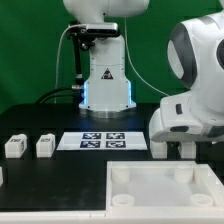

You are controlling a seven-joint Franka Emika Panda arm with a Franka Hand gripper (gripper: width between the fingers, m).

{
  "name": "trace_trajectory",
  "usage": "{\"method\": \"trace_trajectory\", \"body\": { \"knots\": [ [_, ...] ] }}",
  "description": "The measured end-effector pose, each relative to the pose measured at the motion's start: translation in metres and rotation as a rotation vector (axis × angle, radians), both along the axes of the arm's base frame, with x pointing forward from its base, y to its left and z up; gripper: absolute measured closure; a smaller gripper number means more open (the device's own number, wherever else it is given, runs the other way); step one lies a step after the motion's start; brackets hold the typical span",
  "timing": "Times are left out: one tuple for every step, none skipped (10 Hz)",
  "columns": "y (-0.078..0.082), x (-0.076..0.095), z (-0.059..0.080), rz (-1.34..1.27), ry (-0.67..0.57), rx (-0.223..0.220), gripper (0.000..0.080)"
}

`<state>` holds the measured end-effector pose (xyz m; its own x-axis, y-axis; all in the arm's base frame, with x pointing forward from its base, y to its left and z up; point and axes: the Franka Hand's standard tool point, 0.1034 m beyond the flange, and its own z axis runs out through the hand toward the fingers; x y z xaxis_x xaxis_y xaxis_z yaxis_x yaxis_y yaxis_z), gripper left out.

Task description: Assemble one leg

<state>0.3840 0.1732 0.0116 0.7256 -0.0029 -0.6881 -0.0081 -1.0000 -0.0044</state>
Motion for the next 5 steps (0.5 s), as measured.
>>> {"method": "trace_trajectory", "body": {
  "knots": [
    [0.0,0.0,0.0,0.0,0.0,0.0,0.0357],
    [0.0,0.0,0.0,0.0,0.0,0.0,0.0357],
    [0.0,-0.0001,0.0,0.0,0.0,0.0,0.051],
    [0.0,0.0,0.0,0.0,0.0,0.0,0.0509],
    [0.0,0.0,0.0,0.0,0.0,0.0,0.0509]
  ]
}}
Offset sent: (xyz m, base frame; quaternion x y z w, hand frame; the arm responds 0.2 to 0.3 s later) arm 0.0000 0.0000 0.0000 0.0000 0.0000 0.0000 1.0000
